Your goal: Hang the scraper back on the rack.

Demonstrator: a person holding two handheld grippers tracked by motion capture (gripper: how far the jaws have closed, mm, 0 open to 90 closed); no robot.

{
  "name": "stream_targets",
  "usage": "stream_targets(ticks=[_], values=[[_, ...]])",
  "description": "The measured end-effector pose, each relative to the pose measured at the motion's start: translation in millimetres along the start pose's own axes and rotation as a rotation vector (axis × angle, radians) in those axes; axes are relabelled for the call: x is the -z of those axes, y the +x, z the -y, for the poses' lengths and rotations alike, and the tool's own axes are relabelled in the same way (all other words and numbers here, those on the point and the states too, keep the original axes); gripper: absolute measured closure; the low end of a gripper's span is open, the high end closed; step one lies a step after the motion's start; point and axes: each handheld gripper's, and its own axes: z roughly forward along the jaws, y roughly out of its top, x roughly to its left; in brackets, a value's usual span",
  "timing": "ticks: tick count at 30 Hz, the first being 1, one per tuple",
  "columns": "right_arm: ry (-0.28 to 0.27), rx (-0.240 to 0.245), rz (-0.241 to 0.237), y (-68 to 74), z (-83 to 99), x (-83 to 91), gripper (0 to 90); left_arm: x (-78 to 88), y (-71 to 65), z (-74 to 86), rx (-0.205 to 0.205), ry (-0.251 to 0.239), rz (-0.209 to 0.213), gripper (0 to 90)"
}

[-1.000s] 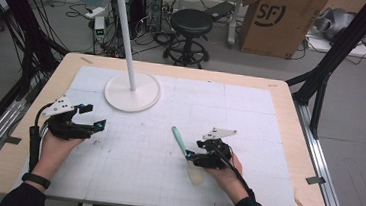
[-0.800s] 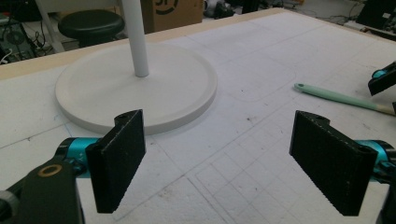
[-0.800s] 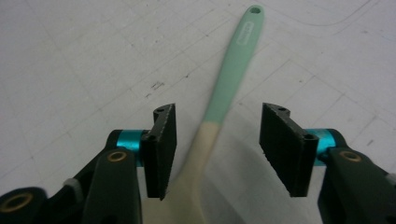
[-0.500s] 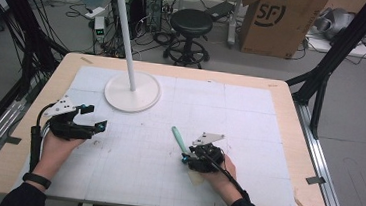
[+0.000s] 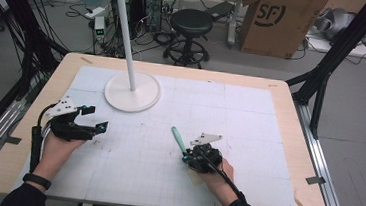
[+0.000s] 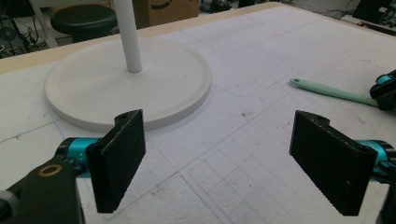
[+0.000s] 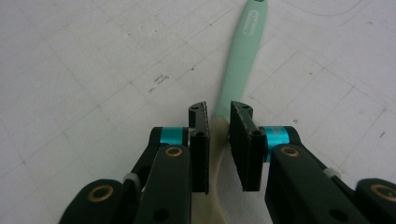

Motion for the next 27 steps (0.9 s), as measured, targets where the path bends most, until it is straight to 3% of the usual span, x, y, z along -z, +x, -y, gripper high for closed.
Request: stream_targets(ticks=[12, 22, 27], values=[[0.012, -0.028, -0.04, -10.9, -2.3, 2.4, 81.3, -0.2, 0.1, 0.7, 0.004, 0.006, 0.001, 19.2], [-0.064, -0.063, -0.079, -28.9, -12.9, 21.9, 81.4, -1.4, -0.4, 0.5, 0.009, -0.002, 0.01, 19.3], [-0.119, -0.067, -0.113, -39.1, -30.4, 37.2, 81.3, -2.1, -0.9, 0.4, 0.015, -0.009, 0.028, 19.3]])
